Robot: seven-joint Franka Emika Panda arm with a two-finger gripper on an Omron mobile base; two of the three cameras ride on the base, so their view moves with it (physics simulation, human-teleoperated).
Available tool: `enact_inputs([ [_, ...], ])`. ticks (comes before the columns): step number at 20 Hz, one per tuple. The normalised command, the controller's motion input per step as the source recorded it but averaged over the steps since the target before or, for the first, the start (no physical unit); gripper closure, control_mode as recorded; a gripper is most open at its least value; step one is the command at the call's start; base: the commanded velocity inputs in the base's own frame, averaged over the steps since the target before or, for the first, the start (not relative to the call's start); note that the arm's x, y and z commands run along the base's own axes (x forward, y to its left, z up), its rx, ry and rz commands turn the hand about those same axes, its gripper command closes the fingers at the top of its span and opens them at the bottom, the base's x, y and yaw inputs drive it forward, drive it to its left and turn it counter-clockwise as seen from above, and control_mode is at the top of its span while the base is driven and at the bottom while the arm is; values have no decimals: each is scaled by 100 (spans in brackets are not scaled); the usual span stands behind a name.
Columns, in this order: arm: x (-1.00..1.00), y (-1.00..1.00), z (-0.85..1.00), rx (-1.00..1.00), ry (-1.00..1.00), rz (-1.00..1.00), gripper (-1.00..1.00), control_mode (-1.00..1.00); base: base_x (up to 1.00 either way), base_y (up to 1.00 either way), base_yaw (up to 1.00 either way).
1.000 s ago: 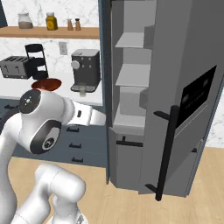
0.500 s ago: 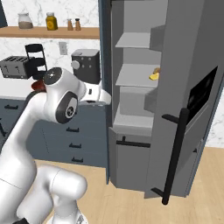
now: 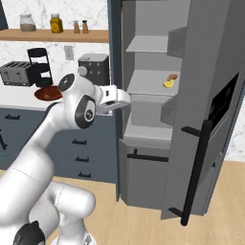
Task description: Grab a lemon wedge from the fridge and one ice cube from the ice bowl, and put them in the glass of lemonade.
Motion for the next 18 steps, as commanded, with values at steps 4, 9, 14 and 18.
enact_inputs([
  [4,32,-58,-14,-41,0,0,-100,-100,0,0,0],
  [9,84,-49,0,-21,8,1,-100,-100,0,0,0],
  [14,100,-48,0,-3,23,3,-100,-100,0,0,0],
  [18,77,-63,0,-3,17,0,-100,-100,0,0,0],
])
